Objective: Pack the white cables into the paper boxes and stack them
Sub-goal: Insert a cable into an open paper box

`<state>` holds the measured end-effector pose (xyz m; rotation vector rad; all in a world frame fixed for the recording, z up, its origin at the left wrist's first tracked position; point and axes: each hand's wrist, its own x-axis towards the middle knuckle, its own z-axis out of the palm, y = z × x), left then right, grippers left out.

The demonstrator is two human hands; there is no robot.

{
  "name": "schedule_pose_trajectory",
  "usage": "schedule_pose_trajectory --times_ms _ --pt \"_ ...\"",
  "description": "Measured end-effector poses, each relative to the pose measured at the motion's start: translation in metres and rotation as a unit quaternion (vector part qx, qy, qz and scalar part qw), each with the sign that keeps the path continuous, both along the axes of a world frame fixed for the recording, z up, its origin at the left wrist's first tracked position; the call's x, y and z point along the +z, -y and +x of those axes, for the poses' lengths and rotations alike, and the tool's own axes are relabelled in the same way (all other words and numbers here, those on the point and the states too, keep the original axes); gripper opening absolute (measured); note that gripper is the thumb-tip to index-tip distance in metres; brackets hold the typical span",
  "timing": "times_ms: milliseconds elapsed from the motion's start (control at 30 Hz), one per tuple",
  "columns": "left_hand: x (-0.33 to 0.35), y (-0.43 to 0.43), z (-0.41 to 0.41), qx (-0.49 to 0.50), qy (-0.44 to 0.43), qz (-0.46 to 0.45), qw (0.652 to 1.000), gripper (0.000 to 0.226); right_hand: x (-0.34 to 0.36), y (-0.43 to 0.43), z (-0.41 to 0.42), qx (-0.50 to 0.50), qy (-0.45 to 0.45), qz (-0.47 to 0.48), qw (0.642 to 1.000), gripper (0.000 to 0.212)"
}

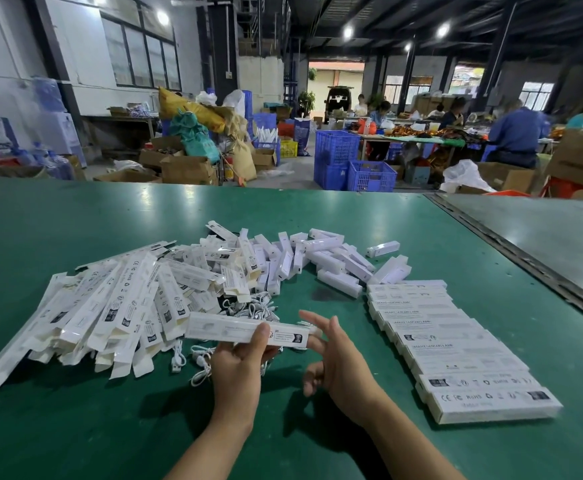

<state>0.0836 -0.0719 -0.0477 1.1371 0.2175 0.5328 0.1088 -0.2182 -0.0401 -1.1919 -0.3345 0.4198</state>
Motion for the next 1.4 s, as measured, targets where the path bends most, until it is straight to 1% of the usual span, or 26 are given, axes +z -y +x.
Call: schedule_pose_trajectory --times_ms 67,233,267,300,333,367,400,433,467,500,533,567,600,667,733,800,933,1033,1100,1200,1233,1267,1300,1333,1400 --pt "0.000 0.000 0.000 -0.004 -0.001 -0.005 1.000 0.035 0.002 -0.001 -0.002 0.026 0.000 0.017 1.000 0.061" --pt "-0.003 0.000 -0.003 -0.004 -0.006 -0.015 1.000 0.040 0.006 -0.004 -0.004 0.067 0.015 0.043 0.997 0.067" --pt "-0.004 0.000 -0.003 0.002 -0.011 -0.025 1.000 0.037 0.005 -0.005 -0.004 0.055 0.021 0.042 0.997 0.068" --pt "-0.004 -0.001 -0.003 0.010 -0.019 -0.039 0.999 0.033 0.004 -0.005 -0.003 0.022 0.026 0.039 0.999 0.067" --pt "-0.004 -0.002 -0.002 0.019 -0.028 -0.053 0.998 0.029 0.003 -0.006 -0.002 -0.034 0.033 0.029 0.998 0.066" --pt "-0.003 -0.003 -0.002 0.030 -0.033 -0.067 0.997 0.026 0.001 -0.006 0.001 -0.110 0.050 0.002 0.993 0.062" --pt "-0.001 -0.004 -0.001 0.040 -0.034 -0.077 0.996 0.026 -0.001 -0.005 0.004 -0.191 0.081 -0.043 0.977 0.056" --pt "0.000 -0.006 0.000 0.049 -0.035 -0.085 0.995 0.026 -0.003 -0.003 0.008 -0.268 0.126 -0.106 0.949 0.045" --pt "0.001 -0.008 0.001 0.057 -0.038 -0.092 0.993 0.027 -0.005 0.002 0.013 -0.324 0.183 -0.188 0.909 0.033" --pt "0.002 -0.010 0.002 0.061 -0.039 -0.100 0.992 0.027 -0.007 0.007 0.018 -0.342 0.243 -0.279 0.864 0.023" --pt "0.003 -0.012 0.002 0.063 -0.040 -0.108 0.991 0.028 -0.011 0.012 0.025 -0.315 0.291 -0.373 0.823 0.026" --pt "0.003 -0.013 0.003 0.064 -0.041 -0.113 0.991 0.031 -0.016 0.015 0.032 -0.264 0.320 -0.455 0.788 0.035" --pt "0.003 -0.013 0.003 0.066 -0.041 -0.117 0.990 0.033 -0.021 0.017 0.037 -0.217 0.330 -0.516 0.760 0.042" --pt "0.003 -0.015 0.004 0.071 -0.039 -0.123 0.989 0.033 -0.026 0.015 0.042 -0.174 0.339 -0.581 0.719 0.043" --pt "0.004 -0.015 0.004 0.073 -0.038 -0.128 0.988 0.032 -0.028 0.013 0.042 -0.155 0.354 -0.605 0.696 0.041" --pt "0.005 -0.015 0.004 0.072 -0.042 -0.130 0.988 0.031 -0.028 0.012 0.042 -0.156 0.352 -0.616 0.687 0.040" --pt "0.005 -0.015 0.003 0.073 -0.045 -0.133 0.987 0.032 -0.026 0.014 0.040 -0.201 0.331 -0.609 0.692 0.030" --pt "0.004 -0.015 0.004 0.072 -0.050 -0.136 0.987 0.035 -0.025 0.021 0.041 -0.232 0.313 -0.601 0.698 0.035" --pt "0.003 -0.015 0.004 0.071 -0.052 -0.136 0.987 0.037 -0.024 0.024 0.041 -0.243 0.286 -0.601 0.706 0.040" --pt "0.004 -0.016 0.004 0.071 -0.053 -0.137 0.987 0.038 -0.021 0.023 0.037 -0.286 0.236 -0.573 0.731 0.032" --pt "0.004 -0.016 0.004 0.071 -0.053 -0.137 0.987 0.038 -0.020 0.022 0.035 -0.313 0.243 -0.563 0.725 0.028" --pt "0.004 -0.015 0.004 0.071 -0.053 -0.138 0.986 0.037 -0.019 0.020 0.034 -0.338 0.262 -0.561 0.709 0.024" --pt "0.004 -0.014 0.005 0.071 -0.053 -0.139 0.986 0.037 -0.018 0.018 0.033 -0.355 0.275 -0.561 0.695 0.025" --pt "0.004 -0.013 0.004 0.071 -0.053 -0.139 0.986 0.036 -0.017 0.015 0.033 -0.359 0.273 -0.566 0.690 0.033" --pt "0.005 -0.011 0.004 0.071 -0.055 -0.137 0.986 0.038 -0.016 0.009 0.034 -0.332 0.246 -0.582 0.700 0.046"
